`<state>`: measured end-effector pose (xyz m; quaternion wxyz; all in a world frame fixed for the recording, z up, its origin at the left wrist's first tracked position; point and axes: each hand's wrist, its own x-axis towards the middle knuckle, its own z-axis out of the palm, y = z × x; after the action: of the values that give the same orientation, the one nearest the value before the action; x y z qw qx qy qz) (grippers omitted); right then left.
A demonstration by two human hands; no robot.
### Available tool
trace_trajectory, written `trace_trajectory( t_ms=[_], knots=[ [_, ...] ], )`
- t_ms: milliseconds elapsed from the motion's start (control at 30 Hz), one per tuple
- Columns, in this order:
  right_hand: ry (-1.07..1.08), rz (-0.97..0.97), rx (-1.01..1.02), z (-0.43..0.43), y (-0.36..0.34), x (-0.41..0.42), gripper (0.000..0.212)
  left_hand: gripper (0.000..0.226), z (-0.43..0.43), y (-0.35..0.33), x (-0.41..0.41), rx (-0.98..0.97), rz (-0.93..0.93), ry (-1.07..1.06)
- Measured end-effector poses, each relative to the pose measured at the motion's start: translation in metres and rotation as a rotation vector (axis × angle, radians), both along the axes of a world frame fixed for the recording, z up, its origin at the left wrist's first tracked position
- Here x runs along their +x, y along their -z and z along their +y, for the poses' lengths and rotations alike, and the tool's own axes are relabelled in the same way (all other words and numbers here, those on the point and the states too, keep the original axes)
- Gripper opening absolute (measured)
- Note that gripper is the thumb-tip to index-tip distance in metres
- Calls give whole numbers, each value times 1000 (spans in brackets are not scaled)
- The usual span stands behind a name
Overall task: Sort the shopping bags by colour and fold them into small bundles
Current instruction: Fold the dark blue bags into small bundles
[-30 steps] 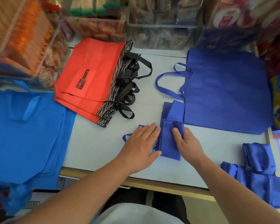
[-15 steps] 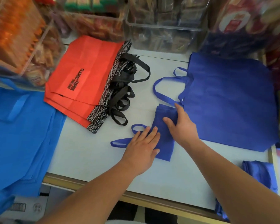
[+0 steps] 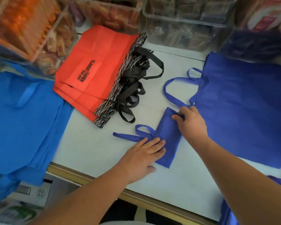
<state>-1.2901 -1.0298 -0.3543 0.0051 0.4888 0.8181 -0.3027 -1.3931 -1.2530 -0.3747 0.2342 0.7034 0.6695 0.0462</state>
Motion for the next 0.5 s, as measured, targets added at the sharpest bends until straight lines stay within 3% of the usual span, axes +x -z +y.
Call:
trace_trajectory(
  t_ms=[67, 200, 300, 500],
  knots=[
    [-28, -2, 45, -9, 1, 0, 23, 68, -6, 1, -5, -5, -68, -32],
    [-90, -38, 196, -23, 2, -2, 26, 47, -10, -1, -10, 151, -160, -75],
    [-58, -17, 98, -42, 1, 0, 27, 36, -12, -15, -11, 167, -210, -132],
    [149, 172, -336, -96, 3, 21, 22, 28, -25, -47, -27, -176, -405, -479]
  ],
)
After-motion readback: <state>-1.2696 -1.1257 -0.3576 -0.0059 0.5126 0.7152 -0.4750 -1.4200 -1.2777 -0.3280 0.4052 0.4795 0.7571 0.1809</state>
